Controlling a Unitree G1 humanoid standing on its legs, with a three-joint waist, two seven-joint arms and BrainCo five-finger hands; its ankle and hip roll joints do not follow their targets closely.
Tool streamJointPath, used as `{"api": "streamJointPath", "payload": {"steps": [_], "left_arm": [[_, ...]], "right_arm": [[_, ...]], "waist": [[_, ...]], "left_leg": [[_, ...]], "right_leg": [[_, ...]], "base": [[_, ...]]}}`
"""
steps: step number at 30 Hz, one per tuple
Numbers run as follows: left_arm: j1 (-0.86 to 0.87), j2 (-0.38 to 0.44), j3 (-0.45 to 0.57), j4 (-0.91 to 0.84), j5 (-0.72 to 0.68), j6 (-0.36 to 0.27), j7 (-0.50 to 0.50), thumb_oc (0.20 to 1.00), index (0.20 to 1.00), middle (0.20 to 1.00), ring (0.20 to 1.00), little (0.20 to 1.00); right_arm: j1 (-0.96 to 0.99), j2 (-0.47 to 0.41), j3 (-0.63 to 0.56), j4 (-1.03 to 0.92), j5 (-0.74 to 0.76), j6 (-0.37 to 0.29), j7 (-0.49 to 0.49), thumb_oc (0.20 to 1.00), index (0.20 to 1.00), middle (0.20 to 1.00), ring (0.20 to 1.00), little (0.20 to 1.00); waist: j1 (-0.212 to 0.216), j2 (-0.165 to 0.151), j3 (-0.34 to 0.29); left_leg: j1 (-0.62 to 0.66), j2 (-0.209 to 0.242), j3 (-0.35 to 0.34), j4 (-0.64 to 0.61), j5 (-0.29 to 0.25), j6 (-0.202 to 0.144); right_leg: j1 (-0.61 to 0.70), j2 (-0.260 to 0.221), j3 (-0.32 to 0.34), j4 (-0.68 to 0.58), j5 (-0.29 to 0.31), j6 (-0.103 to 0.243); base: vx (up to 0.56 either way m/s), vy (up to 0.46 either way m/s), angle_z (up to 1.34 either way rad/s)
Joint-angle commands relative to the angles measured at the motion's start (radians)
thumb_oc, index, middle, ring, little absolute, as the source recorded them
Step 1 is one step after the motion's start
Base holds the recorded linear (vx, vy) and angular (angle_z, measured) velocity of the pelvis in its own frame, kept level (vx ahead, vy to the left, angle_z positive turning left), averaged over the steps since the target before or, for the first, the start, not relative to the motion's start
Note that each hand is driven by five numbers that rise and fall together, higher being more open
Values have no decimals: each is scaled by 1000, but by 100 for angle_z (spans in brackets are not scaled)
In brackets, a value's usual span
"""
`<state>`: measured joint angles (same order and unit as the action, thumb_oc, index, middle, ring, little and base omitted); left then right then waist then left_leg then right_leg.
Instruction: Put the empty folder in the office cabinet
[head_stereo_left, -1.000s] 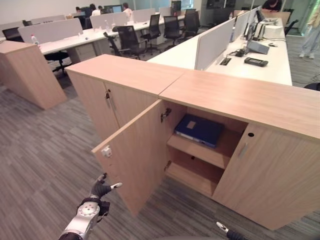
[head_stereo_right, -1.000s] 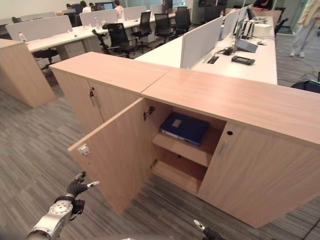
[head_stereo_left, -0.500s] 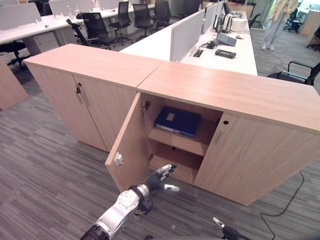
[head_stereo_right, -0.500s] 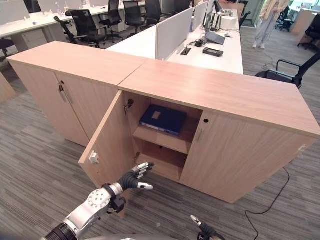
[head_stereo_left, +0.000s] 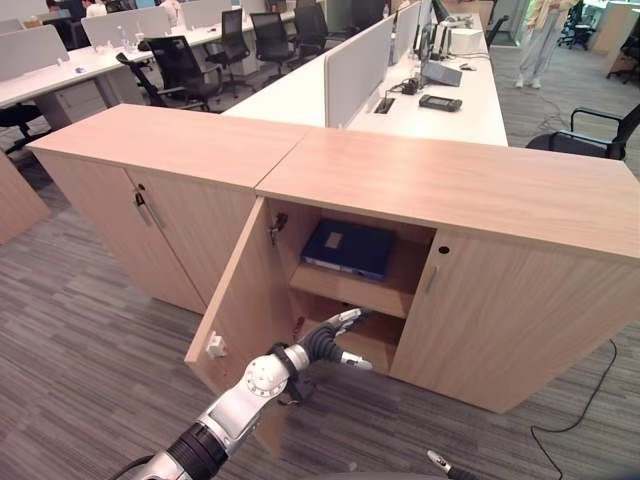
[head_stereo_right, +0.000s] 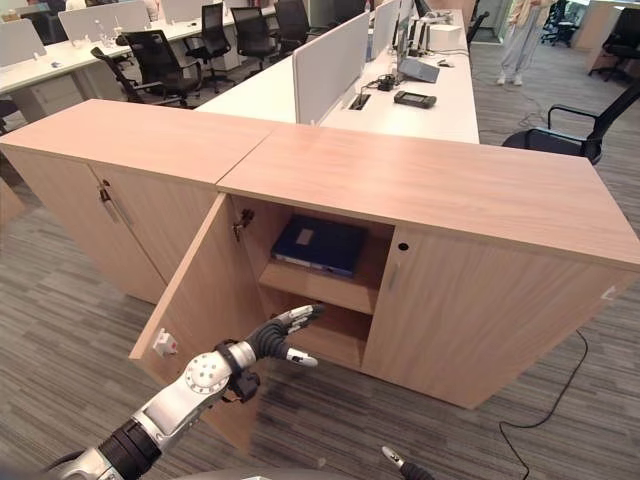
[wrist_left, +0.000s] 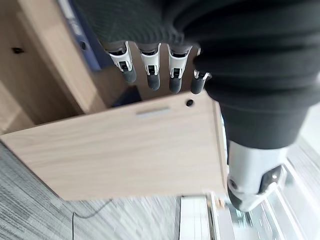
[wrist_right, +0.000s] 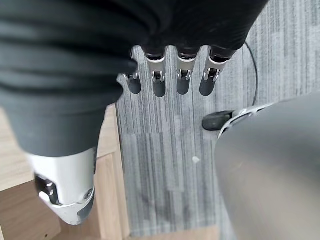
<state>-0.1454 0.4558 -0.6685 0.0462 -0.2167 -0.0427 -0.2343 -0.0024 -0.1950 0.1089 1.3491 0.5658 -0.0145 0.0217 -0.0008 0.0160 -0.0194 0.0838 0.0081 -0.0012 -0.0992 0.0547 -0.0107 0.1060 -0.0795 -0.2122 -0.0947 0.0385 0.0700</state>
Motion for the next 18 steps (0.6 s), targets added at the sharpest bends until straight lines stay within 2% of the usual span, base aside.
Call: {"api": "streamJointPath", "payload": {"steps": [1, 4, 6, 10, 13, 14, 16, 17, 18], "left_arm": [[-68, -11, 3, -40, -75, -45, -23, 1000, 1000, 1000, 1000, 1000], [-106, -23, -18, -69, -96, -42, -25, 1000, 1000, 1000, 1000, 1000], [-219, -36, -44, -150, -122, -44, -23, 1000, 1000, 1000, 1000, 1000], [-345, -52, -32, -236, -177, -55, 8, 1000, 1000, 1000, 1000, 1000], [-477, -61, 22, -317, -219, -80, 54, 1000, 1000, 1000, 1000, 1000], [-559, -66, 73, -341, -244, -101, 85, 1000, 1000, 1000, 1000, 1000], [-674, -51, 145, -328, -270, -127, 137, 1000, 1000, 1000, 1000, 1000], [-674, -51, 145, -328, -270, -127, 137, 1000, 1000, 1000, 1000, 1000], [-749, -15, 191, -271, -273, -141, 182, 1000, 1000, 1000, 1000, 1000]], "right_arm": [[-33, 20, 10, 79, -15, -9, 13, 1000, 1000, 1000, 1000, 1000], [-44, 25, 24, 77, -5, -8, 19, 1000, 1000, 1000, 1000, 1000], [-47, 34, 45, 81, 0, -8, 20, 1000, 1000, 1000, 1000, 1000], [-46, 42, 63, 79, 4, -4, 26, 1000, 1000, 1000, 1000, 1000], [-38, 43, 84, 84, -6, 3, 41, 1000, 1000, 1000, 1000, 1000], [-36, 38, 87, 88, -15, 7, 50, 1000, 1000, 1000, 1000, 1000], [-35, 24, 85, 96, -29, 13, 68, 1000, 1000, 1000, 1000, 1000], [-36, 24, 85, 96, -29, 13, 68, 1000, 1000, 1000, 1000, 1000], [-29, 10, 79, 102, -35, 17, 78, 1000, 1000, 1000, 1000, 1000]], "waist": [[8, -28, -1], [7, -28, 0], [0, -27, -4], [-7, -25, -7], [-15, -23, -16], [-18, -22, -23], [-18, -18, -30], [-18, -18, -29], [-15, -15, -37]], "left_leg": [[44, -17, -37, 12, -132, 4], [46, -17, -36, 12, -133, 4], [47, -19, -36, 12, -132, 3], [49, -19, -31, 12, -131, 1], [52, -19, -24, 12, -130, -2], [55, -18, -20, 12, -129, -5], [60, -18, -17, 12, -128, -10], [60, -18, -17, 12, -128, -10], [63, -17, -17, 12, -127, -13]], "right_leg": [[11, -10, -34, 7, -52, 64], [13, -10, -32, 7, -52, 63], [14, -11, -28, 7, -51, 64], [17, -12, -29, 7, -49, 65], [19, -14, -28, 7, -46, 65], [20, -14, -27, 7, -46, 66], [26, -14, -31, 7, -47, 67], [27, -14, -31, 7, -47, 67], [31, -14, -34, 7, -50, 68]], "base": [[12, 6, -5], [0, 0, 0], [0, 0, 0], [0, -2, -1], [6, -4, -1], [19, -12, -5], [9, -11, -2], [14, -31, 2], [0, 0, 0]]}}
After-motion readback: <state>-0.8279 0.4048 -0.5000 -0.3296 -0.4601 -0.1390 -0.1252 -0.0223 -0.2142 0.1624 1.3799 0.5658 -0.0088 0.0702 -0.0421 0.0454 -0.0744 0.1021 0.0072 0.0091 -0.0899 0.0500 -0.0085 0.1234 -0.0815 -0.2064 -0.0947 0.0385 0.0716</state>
